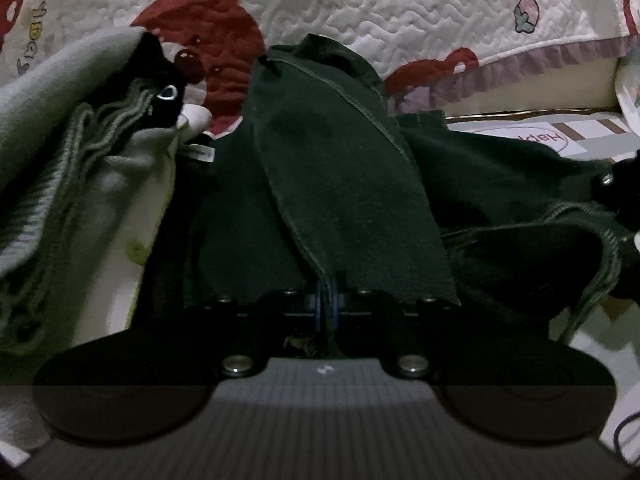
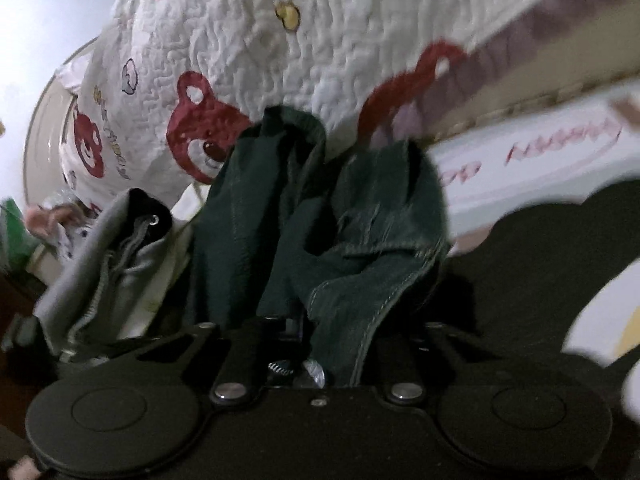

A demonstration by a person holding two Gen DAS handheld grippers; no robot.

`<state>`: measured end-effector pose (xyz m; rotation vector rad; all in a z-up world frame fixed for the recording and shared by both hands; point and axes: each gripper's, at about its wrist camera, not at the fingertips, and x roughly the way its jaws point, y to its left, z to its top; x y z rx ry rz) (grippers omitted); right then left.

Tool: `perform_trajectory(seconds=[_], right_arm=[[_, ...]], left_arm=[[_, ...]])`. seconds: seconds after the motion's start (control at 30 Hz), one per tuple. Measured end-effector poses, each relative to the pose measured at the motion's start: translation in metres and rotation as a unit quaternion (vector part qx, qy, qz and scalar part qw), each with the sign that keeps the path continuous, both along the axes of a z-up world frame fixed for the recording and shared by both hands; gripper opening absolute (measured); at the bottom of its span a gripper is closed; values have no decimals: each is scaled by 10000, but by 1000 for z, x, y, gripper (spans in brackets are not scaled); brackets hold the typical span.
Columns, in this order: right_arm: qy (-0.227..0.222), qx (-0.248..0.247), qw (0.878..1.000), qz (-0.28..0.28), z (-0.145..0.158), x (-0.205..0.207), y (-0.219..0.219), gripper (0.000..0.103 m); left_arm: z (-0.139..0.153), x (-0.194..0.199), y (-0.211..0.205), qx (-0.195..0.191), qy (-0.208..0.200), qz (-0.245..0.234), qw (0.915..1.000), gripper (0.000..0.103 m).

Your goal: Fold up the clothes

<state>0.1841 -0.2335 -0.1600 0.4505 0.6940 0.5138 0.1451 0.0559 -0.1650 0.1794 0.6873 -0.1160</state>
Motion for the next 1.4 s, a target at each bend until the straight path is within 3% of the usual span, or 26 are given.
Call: perform_trajectory(seconds=[0.07,0.3,0.37,0.43,0.47,0.5,0.57,0.63,0.7,0.77,0.8,0.83,0.9,1.03,1.1,1.17,1.4], right_arm=[[-251,-302,9992,-38,9,-1,-7,11],[-328,-478,9981,-185,13,-3,-15,11],[-397,-665,9969,-101,13,-6,-11,11],[-299,-714,9969,-109,8,-6,-11,11],[-191,-701,9971,-224,5,-6,-16,20],[-47,-663,9970,-405,2,-5,-22,35],[226,-555,9955,-733,-4,-5,-36,49],[459,-390,9935,-971,-6,-12,-53,57],[515,-308,9925,-1066,-7,-26,-63,58],[405,-237,9946,-929,-5,-45,-66,58],[349,-202,9955,-860,-4,-54,-67,59],[256,-186,9971,-691,-3,-64,-64,59],[51,-265,9994,-219,0,-83,-49,63],[-259,-888,9930,737,1,-106,-4,68],[-514,-1434,9831,1015,-1,-113,20,69],[-698,-1668,9765,1174,-7,-113,34,69],[-533,-1586,9855,284,-28,-75,48,69]], left_arm=[[2,-1,2,-34,17,32,10000,4],[5,-5,11,-480,260,-3,9985,7],[1,-3,10,-551,418,-88,9976,19],[-4,-3,11,-689,557,-130,9960,45],[-6,-2,11,-759,595,-132,9953,47],[-7,-2,9,-777,625,-134,9949,48],[-9,-1,6,-759,666,-113,9948,55],[-11,2,5,-731,682,-44,9950,65],[-14,5,6,-758,719,-17,9945,67],[-17,10,10,-935,836,-116,9920,61],[-17,11,11,-992,870,-155,9911,31],[-18,12,12,-1039,896,-189,9904,21],[-16,9,8,-848,831,-178,9928,15],[-7,-4,1,-351,506,16,9981,12],[-3,-10,1,-176,357,126,9991,12],[-3,-13,7,-129,280,218,9993,12],[-7,-12,22,-298,321,326,9985,12]])
